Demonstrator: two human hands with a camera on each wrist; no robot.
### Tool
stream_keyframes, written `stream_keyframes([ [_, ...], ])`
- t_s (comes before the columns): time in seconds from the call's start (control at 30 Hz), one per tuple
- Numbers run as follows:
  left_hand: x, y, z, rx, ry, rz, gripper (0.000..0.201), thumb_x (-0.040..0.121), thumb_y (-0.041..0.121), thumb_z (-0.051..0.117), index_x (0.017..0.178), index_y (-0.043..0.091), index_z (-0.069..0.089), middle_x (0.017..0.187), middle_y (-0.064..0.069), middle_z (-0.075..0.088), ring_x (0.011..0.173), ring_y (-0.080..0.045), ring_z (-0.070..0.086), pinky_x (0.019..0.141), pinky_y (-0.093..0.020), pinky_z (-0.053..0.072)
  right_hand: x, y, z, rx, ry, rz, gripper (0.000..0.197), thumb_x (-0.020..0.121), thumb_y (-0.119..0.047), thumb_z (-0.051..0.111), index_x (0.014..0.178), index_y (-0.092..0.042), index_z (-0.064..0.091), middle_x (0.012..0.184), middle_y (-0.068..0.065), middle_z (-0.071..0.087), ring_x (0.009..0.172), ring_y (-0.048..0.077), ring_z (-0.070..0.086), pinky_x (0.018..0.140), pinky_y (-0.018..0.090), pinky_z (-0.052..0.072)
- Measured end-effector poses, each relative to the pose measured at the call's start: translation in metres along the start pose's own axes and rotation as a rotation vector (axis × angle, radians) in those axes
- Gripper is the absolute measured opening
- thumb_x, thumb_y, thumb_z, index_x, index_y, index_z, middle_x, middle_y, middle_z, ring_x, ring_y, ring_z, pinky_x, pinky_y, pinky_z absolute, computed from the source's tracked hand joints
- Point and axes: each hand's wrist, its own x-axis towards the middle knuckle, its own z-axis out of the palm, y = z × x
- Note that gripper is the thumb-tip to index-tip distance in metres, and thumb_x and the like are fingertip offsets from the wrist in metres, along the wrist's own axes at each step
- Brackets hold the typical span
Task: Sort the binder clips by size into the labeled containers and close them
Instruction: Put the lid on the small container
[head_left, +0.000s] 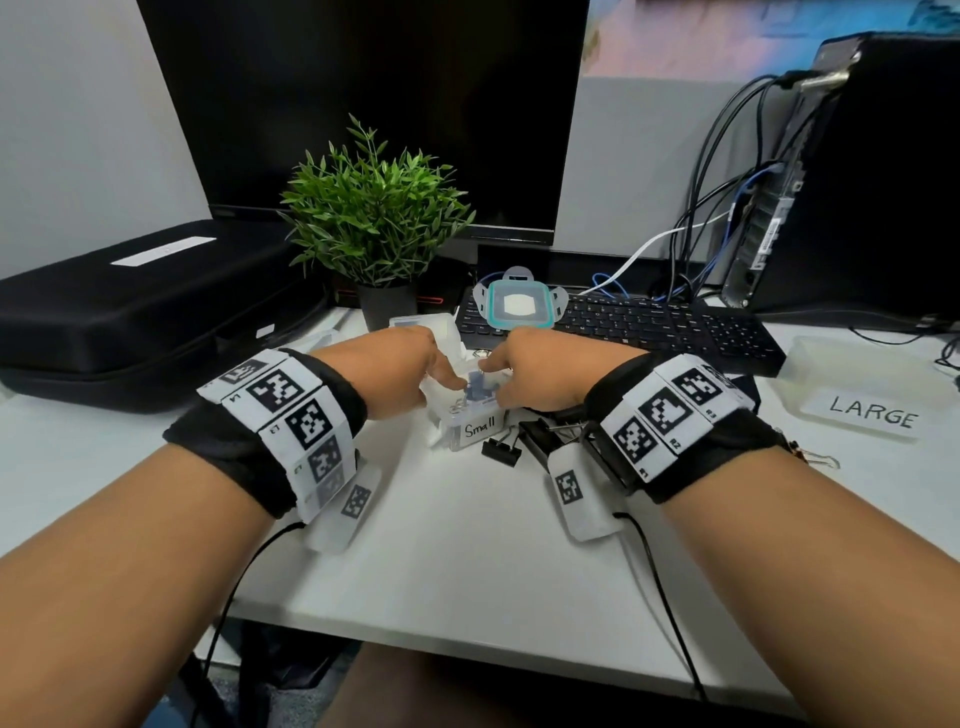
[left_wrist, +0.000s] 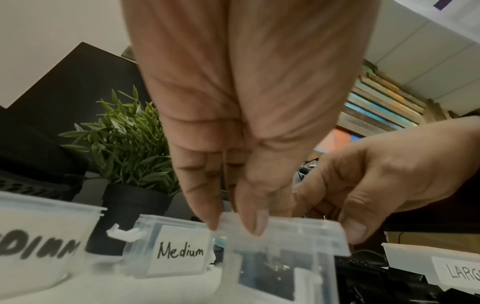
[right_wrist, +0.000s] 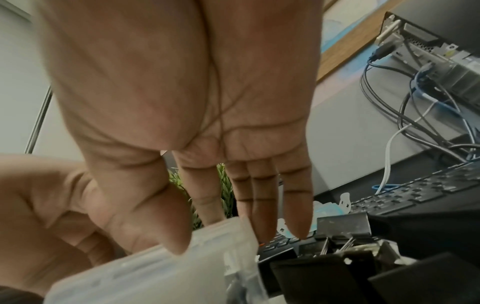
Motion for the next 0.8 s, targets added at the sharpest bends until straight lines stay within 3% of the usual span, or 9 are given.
stream_keyframes([
  [0.07,-0.002,-0.001,-0.002,-0.042,0.006,0.013,0.051,0.088,0.005,0.059,0.129,0.035,0.055,0.124,0.001,0.047,0.109,-0.017,0.053,0.092,-0.025,0.042,-0.001,-0.001,0.000,-0.030,-0.006,-0.019,0.053,0.091,-0.022,0.052,0.143,-0.020,0.042,0.136,0.004,0.049,0.108,0.020,0.052,0.082,0.026,0.040],
  [0.17,-0.004,-0.003,-0.003,-0.075,0.012,0.019,0.053,0.087,0.002,0.059,0.128,0.035,0.056,0.128,0.003,0.052,0.098,-0.013,0.056,0.083,-0.020,0.042,-0.001,-0.003,0.004,-0.165,-0.005,-0.061,0.044,0.088,-0.021,0.050,0.132,-0.017,0.051,0.107,0.003,0.047,0.089,0.019,0.049,0.073,0.030,0.044],
  [0.23,-0.005,-0.001,-0.002,-0.085,0.006,0.007,0.053,0.088,0.005,0.059,0.130,0.037,0.053,0.123,0.006,0.057,0.091,-0.011,0.054,0.080,-0.017,0.038,-0.003,-0.001,0.007,-0.230,-0.009,-0.093,0.040,0.086,-0.023,0.051,0.125,-0.018,0.052,0.111,0.003,0.046,0.098,0.022,0.051,0.081,0.035,0.048],
  [0.3,-0.005,0.003,0.000,-0.094,-0.006,0.005,0.054,0.087,0.010,0.062,0.131,0.038,0.052,0.103,0.007,0.061,0.086,-0.011,0.053,0.078,-0.018,0.039,-0.006,0.006,0.006,-0.242,-0.033,-0.104,0.044,0.086,-0.030,0.054,0.128,-0.021,0.048,0.121,0.003,0.045,0.108,0.023,0.051,0.090,0.038,0.048],
  [0.4,-0.002,0.009,0.001,-0.105,-0.012,0.044,0.055,0.085,0.008,0.063,0.131,0.037,0.052,0.086,0.011,0.052,0.083,-0.010,0.051,0.074,-0.019,0.038,-0.009,0.016,0.004,-0.223,-0.076,-0.097,0.056,0.085,-0.039,0.057,0.137,-0.026,0.042,0.131,0.001,0.043,0.116,0.023,0.048,0.097,0.040,0.045],
  [0.57,0.002,0.019,0.002,-0.023,-0.002,0.049,0.060,0.084,0.014,0.065,0.135,0.038,0.045,0.098,0.010,0.054,0.087,-0.010,0.048,0.078,-0.022,0.040,-0.008,0.024,0.005,-0.114,-0.057,-0.066,0.066,0.081,-0.038,0.063,0.142,-0.032,0.037,0.137,-0.003,0.040,0.124,0.021,0.045,0.102,0.039,0.042],
  [0.67,0.006,0.026,0.002,0.029,-0.075,0.021,0.076,0.079,0.022,0.072,0.142,0.036,0.031,0.118,0.002,0.057,0.092,-0.013,0.048,0.079,-0.025,0.040,-0.006,0.029,0.001,-0.077,-0.035,-0.048,0.066,0.081,-0.042,0.065,0.141,-0.031,0.041,0.142,-0.005,0.040,0.126,0.019,0.044,0.106,0.039,0.039],
  [0.8,0.015,0.033,0.001,0.050,-0.185,-0.004,0.103,0.072,0.025,0.080,0.149,0.030,0.011,0.130,-0.002,0.054,0.112,-0.020,0.054,0.082,-0.026,0.039,-0.005,0.033,-0.002,-0.031,-0.009,-0.020,0.058,0.084,-0.043,0.064,0.138,-0.028,0.046,0.136,-0.004,0.049,0.117,0.017,0.049,0.096,0.031,0.041],
])
